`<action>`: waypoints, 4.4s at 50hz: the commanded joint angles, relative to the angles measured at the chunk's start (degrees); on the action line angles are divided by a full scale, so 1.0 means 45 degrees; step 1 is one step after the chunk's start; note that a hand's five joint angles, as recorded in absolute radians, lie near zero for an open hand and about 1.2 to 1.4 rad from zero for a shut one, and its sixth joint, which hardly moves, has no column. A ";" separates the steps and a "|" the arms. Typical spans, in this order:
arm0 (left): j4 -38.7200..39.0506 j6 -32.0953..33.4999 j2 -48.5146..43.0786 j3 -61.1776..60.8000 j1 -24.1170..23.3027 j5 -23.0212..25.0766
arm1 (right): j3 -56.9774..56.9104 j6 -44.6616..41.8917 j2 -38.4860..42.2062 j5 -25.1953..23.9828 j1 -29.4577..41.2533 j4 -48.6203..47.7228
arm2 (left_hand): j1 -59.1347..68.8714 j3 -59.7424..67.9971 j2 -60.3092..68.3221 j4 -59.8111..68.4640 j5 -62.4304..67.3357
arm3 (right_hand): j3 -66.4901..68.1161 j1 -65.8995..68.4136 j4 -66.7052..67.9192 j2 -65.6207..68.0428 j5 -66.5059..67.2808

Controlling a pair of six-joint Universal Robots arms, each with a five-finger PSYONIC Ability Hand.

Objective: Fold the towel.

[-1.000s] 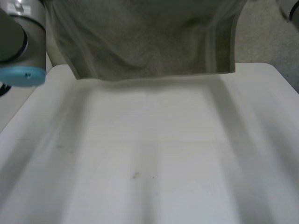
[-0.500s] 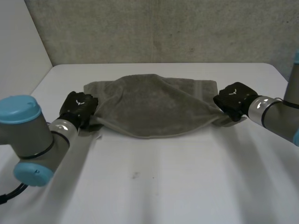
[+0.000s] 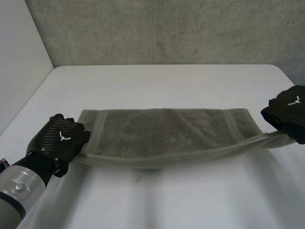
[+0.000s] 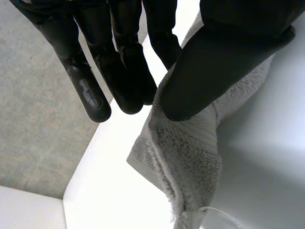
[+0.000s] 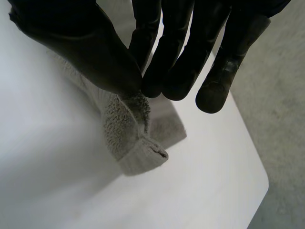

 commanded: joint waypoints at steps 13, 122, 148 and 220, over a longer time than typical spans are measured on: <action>0.1520 -0.0476 -0.7678 0.5547 -0.0181 -0.0077 | -0.3698 0.1619 0.6256 0.2110 0.1736 -0.2259 | 0.2413 0.2272 0.2254 0.2262 0.2374 | 0.0637 0.0808 0.0699 0.0697 0.0493; 0.4899 -0.7117 -0.5979 0.3340 -0.0571 -0.2363 | 0.0288 0.3381 0.7506 0.2948 -0.0371 -1.1283 | -1.3143 -1.3283 -1.3302 -1.3293 -1.3182 | 0.0637 0.0808 0.0699 0.0697 0.0493; 0.4919 -0.7117 -0.5940 0.3203 -0.0571 -0.2363 | -0.4909 0.3767 0.7251 0.3184 0.5416 -0.8860 | -1.3143 -1.3283 -1.3302 -1.3293 -1.3182 | 0.0637 0.0808 0.0699 0.0697 0.0493; 0.4919 -0.7156 -0.5960 0.3067 -0.0747 -0.2460 | 0.1556 0.5838 0.5826 0.2500 0.3903 -1.1438 | -1.3143 -1.3283 -1.3302 -1.3293 -1.3182 | 0.0637 0.0808 0.0699 0.0697 0.0493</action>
